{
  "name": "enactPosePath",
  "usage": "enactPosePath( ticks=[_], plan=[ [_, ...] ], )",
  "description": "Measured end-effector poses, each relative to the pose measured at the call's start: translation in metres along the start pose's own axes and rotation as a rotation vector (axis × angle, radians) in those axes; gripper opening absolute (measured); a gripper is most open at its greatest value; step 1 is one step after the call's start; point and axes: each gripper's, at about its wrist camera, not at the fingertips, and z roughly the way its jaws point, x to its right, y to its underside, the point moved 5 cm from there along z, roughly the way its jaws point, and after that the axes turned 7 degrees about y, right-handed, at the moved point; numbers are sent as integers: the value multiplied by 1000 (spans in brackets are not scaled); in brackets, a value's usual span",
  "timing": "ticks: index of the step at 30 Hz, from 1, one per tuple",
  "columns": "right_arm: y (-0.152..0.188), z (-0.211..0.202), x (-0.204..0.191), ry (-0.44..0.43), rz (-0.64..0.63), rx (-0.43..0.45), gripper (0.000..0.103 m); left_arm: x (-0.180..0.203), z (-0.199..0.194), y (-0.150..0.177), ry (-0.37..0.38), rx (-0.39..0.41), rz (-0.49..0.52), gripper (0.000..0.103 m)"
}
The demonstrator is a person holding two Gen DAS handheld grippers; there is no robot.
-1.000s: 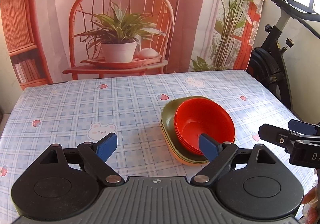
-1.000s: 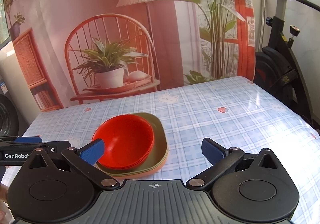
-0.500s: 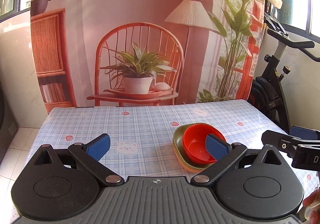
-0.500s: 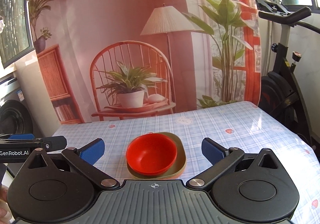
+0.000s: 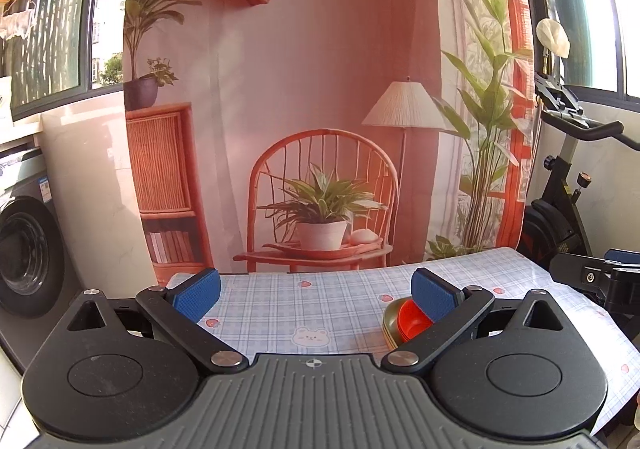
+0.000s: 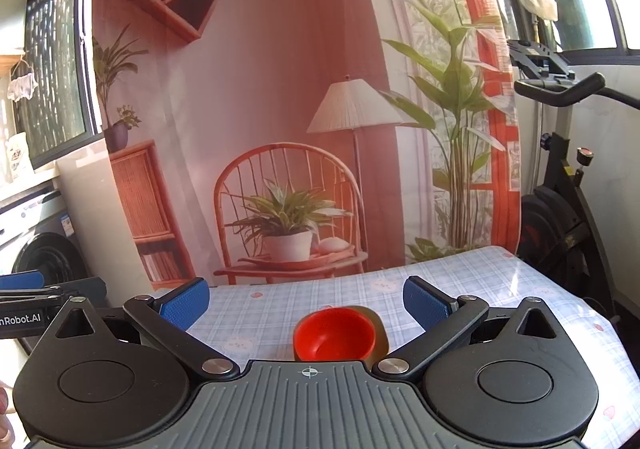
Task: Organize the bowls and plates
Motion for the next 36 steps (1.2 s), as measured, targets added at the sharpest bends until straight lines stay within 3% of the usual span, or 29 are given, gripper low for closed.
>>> enactPosePath(
  ticks=[5,10,19,36],
  plan=[
    [-5,-19,-1,-18,5,8,103,0,-30,-13,-25,30,13,102],
    [-9,-27,-7,-18,-13,15,103,-6,-49,-24,3,66,-42,102],
    [-16,-35,-14,-36,-7,46,103,-11,-49,-20,-15,63,-37,102],
    [-11,-37,-15,-29,-7,52,103,-8,-43,-11,31,40,-21,102]
  ],
)
